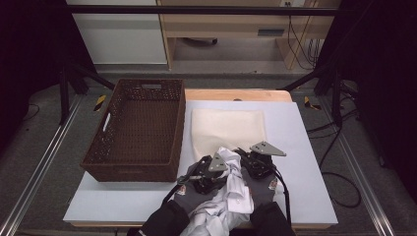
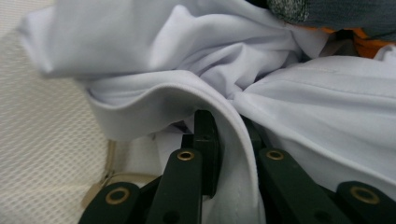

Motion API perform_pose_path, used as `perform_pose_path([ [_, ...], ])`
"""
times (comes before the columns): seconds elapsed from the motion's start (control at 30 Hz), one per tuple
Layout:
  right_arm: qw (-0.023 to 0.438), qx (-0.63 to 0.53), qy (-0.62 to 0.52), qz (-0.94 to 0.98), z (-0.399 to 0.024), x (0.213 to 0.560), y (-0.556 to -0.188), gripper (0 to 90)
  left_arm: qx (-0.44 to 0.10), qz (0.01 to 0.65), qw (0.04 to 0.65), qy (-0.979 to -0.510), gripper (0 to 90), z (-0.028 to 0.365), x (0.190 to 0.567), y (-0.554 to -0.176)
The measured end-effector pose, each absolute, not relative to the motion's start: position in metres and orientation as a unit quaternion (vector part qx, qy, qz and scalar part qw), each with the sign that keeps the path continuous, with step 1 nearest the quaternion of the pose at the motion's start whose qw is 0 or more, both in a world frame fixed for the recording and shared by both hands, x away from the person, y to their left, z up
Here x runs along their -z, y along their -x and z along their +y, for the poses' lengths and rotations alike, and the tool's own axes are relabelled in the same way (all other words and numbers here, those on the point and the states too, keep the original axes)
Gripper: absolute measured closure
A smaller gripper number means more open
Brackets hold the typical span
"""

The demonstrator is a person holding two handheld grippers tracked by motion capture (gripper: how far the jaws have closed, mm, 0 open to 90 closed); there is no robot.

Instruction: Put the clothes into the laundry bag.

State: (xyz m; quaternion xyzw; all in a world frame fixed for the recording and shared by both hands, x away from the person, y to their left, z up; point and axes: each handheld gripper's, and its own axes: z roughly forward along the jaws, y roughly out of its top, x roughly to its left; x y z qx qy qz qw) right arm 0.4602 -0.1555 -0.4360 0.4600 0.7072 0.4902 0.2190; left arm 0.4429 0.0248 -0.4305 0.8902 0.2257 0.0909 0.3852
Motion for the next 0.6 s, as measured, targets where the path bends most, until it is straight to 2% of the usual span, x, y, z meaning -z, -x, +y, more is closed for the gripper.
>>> perform_pose_path([
  [0.2,0.221,-0.499,-0.458,0.701,-0.157,0.433,-0.459,88.2,-0.061,0.236,0.35,-0.905,81.6,0.019,0.454,-0.464],
  [0.27,0.225,-0.505,-0.457,0.697,-0.159,0.43,-0.458,88.2,-0.053,0.237,0.355,-0.903,81.5,0.022,0.455,-0.467],
  [0.4,0.225,-0.512,-0.457,0.692,-0.161,0.428,-0.457,88.1,-0.074,0.236,0.362,-0.899,78.4,0.024,0.453,-0.46],
  [0.43,0.225,-0.51,-0.457,0.693,-0.161,0.428,-0.457,88.1,-0.085,0.241,0.365,-0.896,74.0,0.026,0.45,-0.458],
  [0.53,0.222,-0.506,-0.458,0.697,-0.161,0.43,-0.458,88.2,-0.092,0.263,0.391,-0.877,52.4,0.036,0.439,-0.456],
  [0.6,0.22,-0.505,-0.458,0.698,-0.16,0.43,-0.458,88.2,-0.088,0.274,0.41,-0.866,43.4,0.045,0.432,-0.458],
])
